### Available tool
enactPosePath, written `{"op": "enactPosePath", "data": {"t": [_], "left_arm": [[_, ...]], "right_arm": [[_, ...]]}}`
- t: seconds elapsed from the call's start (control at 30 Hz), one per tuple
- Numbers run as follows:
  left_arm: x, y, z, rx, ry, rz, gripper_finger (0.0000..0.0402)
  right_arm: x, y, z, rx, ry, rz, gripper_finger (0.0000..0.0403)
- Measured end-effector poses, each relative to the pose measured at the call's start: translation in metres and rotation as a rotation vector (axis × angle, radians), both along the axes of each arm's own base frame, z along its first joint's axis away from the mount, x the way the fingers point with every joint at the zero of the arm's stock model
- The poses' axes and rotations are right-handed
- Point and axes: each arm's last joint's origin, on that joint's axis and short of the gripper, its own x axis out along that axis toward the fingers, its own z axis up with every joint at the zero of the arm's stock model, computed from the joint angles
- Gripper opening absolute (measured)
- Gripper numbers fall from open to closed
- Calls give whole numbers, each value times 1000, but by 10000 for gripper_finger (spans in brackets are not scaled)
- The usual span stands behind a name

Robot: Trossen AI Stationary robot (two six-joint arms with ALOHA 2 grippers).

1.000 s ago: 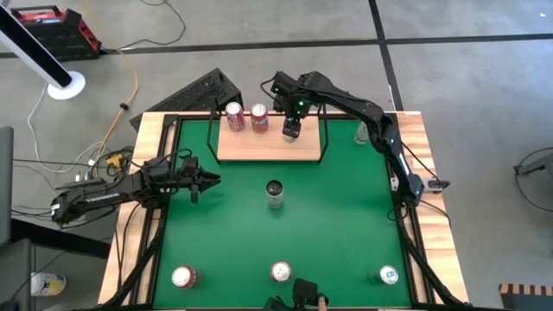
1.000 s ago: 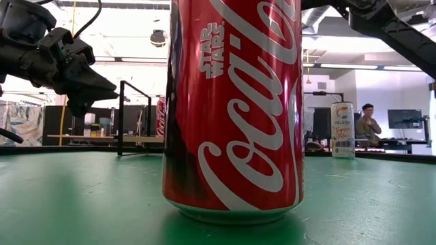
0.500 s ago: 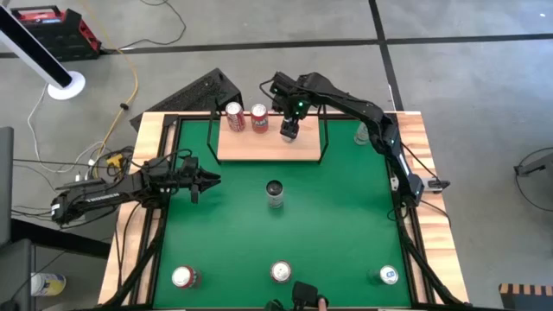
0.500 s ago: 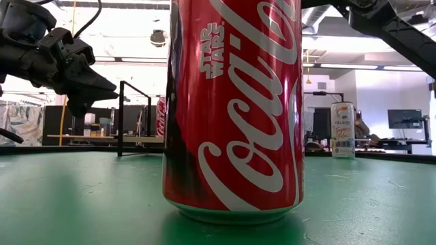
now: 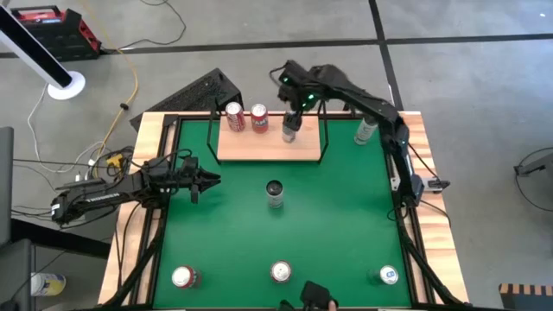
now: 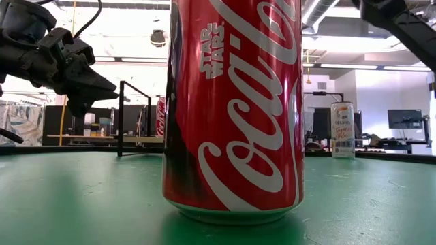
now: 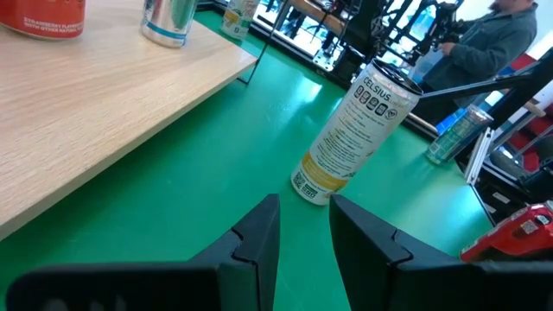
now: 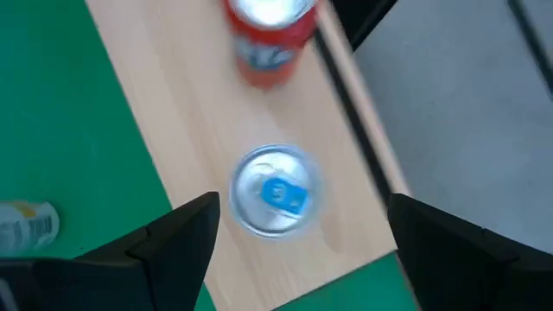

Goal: Place canned beverage on shelf
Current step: Put the top blue soda can on the shelf

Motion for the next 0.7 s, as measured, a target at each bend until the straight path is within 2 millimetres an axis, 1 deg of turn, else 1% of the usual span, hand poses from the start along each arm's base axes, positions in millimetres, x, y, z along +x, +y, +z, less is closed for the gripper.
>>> {"op": "enactPosePath", "data": {"t": [0.07, 0.2, 0.3, 0.4, 0.47, 0.57, 0.7], "left_arm": [[0, 0, 0, 0, 0, 0, 88], [0, 0, 0, 0, 0, 2, 88], [0, 0, 0, 0, 1, 4, 88], [0, 0, 0, 0, 1, 4, 88], [0, 0, 0, 0, 1, 4, 88], [0, 0, 0, 0, 0, 4, 88], [0, 0, 0, 0, 1, 4, 88]], "right_arm": [[-11, 1, 14, -11, -33, -22, 358], [-31, 9, 35, -9, -46, -37, 355], [-41, 16, 43, 29, -46, -19, 345], [-44, 21, 45, 89, -90, 38, 325], [-46, 27, 40, 132, -93, 78, 309], [-51, 31, 20, 160, -72, 87, 284], [-50, 28, -11, 158, -185, 106, 242]]}}
